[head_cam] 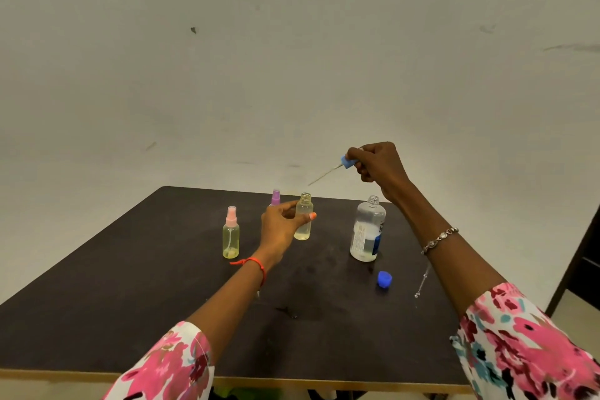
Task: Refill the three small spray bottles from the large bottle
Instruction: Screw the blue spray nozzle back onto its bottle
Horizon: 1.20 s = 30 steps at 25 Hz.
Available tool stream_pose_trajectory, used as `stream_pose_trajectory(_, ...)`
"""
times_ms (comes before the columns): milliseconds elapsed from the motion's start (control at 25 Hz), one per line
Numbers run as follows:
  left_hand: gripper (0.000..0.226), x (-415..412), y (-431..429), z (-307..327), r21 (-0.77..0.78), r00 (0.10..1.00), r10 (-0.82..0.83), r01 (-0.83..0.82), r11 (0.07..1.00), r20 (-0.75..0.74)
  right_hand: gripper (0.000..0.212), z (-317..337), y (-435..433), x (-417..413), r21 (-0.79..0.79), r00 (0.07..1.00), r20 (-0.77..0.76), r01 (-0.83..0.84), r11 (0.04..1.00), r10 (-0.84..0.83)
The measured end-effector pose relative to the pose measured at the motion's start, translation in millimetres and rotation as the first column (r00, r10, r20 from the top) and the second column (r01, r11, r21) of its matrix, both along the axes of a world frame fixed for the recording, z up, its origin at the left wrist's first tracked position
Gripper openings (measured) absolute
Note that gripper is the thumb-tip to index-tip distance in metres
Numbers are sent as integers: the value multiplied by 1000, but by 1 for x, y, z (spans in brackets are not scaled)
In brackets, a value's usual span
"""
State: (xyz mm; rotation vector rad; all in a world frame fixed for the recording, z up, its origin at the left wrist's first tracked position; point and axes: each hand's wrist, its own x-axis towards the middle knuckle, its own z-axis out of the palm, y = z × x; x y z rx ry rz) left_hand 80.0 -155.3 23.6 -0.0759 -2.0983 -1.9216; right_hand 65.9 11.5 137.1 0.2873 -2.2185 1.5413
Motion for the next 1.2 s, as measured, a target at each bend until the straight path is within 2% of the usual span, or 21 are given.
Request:
stream_pose_trajectory(360,50,6,1,5,-50,1000,-22,22,999,-9,17,4,-15,-1,251,999,4,-32,967,32)
stream_pose_trajectory(520,50,8,5,6,-67,1000,-25,25,997,-1,25,-5,-31,-3,499,986,105,-162,852,126)
stream_pose_trajectory(600,47,11,6,7,-48,999,-32,32,998,3,27,-11,-37,-2,563,977,144,-212,799,158)
stream_pose_trajectory(760,46,12,5,8,-31,1000,-22,22,999,14,30,-19,-42,-4,606,987,117,-160,779,112)
stream_pose_trajectory(880,47,13,5,9,-23,1000,-27,28,999,14,46,-26,-46,-6,602,996,80,-88,794,50)
stream_pose_trajectory(1120,45,13,3,11,-17,999,-23,23,1000,25,34,-17,-40,-4,559,972,134,-236,795,194)
stream_pose_trajectory(1200,44,14,3,12,-10,999,-24,24,1000,31,30,-18,-40,-4,575,977,120,-211,791,174)
